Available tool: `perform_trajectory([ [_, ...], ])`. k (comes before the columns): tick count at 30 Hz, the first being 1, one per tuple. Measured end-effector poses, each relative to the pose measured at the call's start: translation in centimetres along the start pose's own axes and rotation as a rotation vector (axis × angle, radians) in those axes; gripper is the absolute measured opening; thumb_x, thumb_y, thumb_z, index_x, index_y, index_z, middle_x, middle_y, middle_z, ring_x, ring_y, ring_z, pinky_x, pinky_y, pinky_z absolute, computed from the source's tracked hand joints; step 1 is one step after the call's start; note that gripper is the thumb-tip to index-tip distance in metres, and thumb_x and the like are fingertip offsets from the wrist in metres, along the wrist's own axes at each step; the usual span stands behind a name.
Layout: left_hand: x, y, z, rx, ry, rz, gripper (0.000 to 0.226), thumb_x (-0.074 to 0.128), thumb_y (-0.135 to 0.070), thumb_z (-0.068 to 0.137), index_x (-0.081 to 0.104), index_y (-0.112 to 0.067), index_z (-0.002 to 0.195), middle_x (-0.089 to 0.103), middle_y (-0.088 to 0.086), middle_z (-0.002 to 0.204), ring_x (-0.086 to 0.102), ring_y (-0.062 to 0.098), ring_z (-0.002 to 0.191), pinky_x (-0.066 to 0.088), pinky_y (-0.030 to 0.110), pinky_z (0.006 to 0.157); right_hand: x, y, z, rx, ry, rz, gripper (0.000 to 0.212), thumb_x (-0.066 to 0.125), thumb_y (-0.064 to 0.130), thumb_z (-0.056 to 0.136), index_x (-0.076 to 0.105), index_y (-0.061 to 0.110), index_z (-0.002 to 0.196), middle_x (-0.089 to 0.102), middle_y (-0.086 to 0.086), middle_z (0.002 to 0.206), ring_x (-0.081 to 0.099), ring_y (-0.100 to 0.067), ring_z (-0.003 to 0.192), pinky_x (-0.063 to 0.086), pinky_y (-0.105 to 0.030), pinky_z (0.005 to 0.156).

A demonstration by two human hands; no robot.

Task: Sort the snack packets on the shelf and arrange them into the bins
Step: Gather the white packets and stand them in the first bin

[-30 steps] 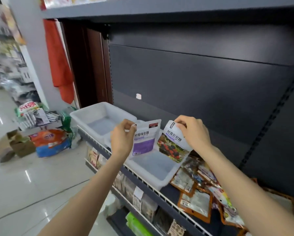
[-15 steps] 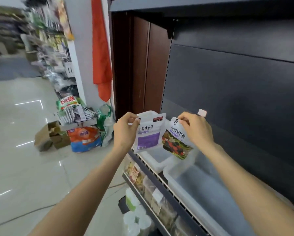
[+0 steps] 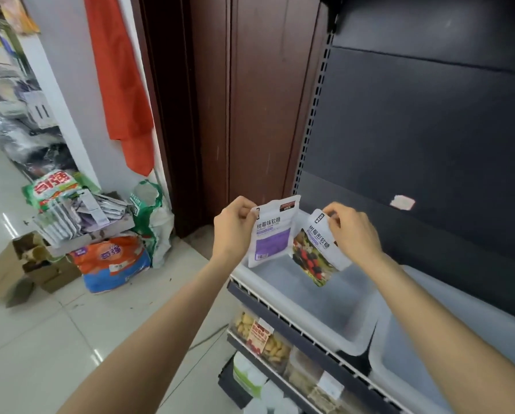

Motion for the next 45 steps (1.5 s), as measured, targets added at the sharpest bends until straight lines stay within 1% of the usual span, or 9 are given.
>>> perform_trajectory([
  [3,1.5,1.6,3.4,0.000,0.071,0.022,0.011,0.056,-0.014,0.094,0.062,-0.014,0.085,0.059,-0.012,0.072,0.059,0.006,0.071,0.055,0.044,0.078,1.8,-0.8,2.0,0.065,0.053,0.033,0.024,0.041,0.010,0.097,0.059,0.017,0.112,0.067,-0.001,0.106,0.050,-0.019,0.089,0.044,-0.034,0.069],
  [7,4.1,3.5,7.9,0.014,0.165,0.054,0.010,0.056,-0.014,0.094,0.063,-0.010,0.087,0.060,-0.010,0.070,0.059,0.015,0.074,0.055,0.041,0.078,3.7,-2.3,5.4,0.119,0.075,0.029,0.025,0.043,0.009,0.095,0.063,0.018,0.106,0.069,-0.002,0.107,0.061,-0.025,0.092,0.051,-0.036,0.075],
  [12,6.9,4.7,12.4,0.041,0.263,0.127,0.011,0.051,-0.011,0.096,0.061,-0.008,0.093,0.063,0.000,0.082,0.055,0.011,0.071,0.038,0.011,0.053,5.2,-3.6,7.6,0.207,0.092,-0.024,0.024,0.044,0.012,0.095,0.065,0.024,0.094,0.068,-0.002,0.098,0.061,-0.026,0.088,0.051,-0.037,0.072],
  [16,9.5,6.0,15.0,0.062,0.401,0.144,0.012,0.054,-0.008,0.093,0.064,-0.004,0.094,0.067,0.002,0.085,0.060,0.015,0.077,0.037,0.010,0.055,5.6,-3.4,8.9,0.192,0.091,0.026,0.021,0.052,0.012,0.092,0.070,0.021,0.090,0.070,0.003,0.094,0.062,-0.021,0.089,0.050,-0.037,0.075],
  [27,16.1,9.4,21.1,0.247,0.734,0.319,0.010,0.062,-0.011,0.089,0.072,-0.012,0.091,0.072,0.006,0.089,0.066,0.021,0.083,0.052,0.031,0.078,9.2,-2.0,13.1,0.218,-0.017,0.038,0.017,0.058,0.009,0.090,0.074,0.013,0.094,0.072,-0.003,0.098,0.065,-0.023,0.092,0.051,-0.040,0.079],
  [32,17.3,9.3,21.9,0.314,0.801,0.204,0.010,0.064,-0.007,0.087,0.073,-0.008,0.091,0.072,0.005,0.088,0.064,0.013,0.079,0.047,0.018,0.073,11.0,-0.8,14.5,0.276,-0.086,0.005,0.017,0.059,0.011,0.090,0.074,0.014,0.097,0.071,-0.002,0.095,0.064,-0.022,0.087,0.049,-0.033,0.072],
  [37,17.9,9.1,22.3,0.348,0.889,0.125,0.013,0.062,-0.004,0.088,0.072,-0.006,0.096,0.071,0.004,0.090,0.064,0.014,0.082,0.050,0.020,0.077,12.6,-0.2,14.8,0.334,-0.105,-0.027,0.017,0.059,0.013,0.090,0.071,0.015,0.102,0.068,-0.003,0.097,0.061,-0.022,0.090,0.042,-0.030,0.066],
  [40,17.4,10.5,22.8,0.293,0.898,0.127,0.020,0.056,-0.003,0.091,0.068,-0.009,0.106,0.069,0.001,0.100,0.061,0.010,0.091,0.043,0.010,0.078,12.9,-0.7,14.5,0.394,-0.075,-0.144,0.023,0.057,0.016,0.092,0.064,0.017,0.114,0.061,-0.002,0.112,0.053,-0.020,0.105,0.038,-0.026,0.074],
  [45,17.2,10.8,21.8,0.207,0.969,0.096,0.030,0.053,-0.009,0.095,0.057,-0.012,0.125,0.066,0.004,0.114,0.060,0.017,0.108,0.043,0.015,0.086,12.5,-2.0,13.1,0.506,-0.140,-0.166,0.030,0.055,0.013,0.093,0.060,0.018,0.123,0.057,-0.002,0.120,0.047,-0.019,0.113,0.039,-0.028,0.089],
])
Point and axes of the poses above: each hand's wrist, its own z-axis towards the middle knuckle, its own x-axis out of the palm, y = z × x, the point moved 7 cm from there along z, towards the middle knuckle
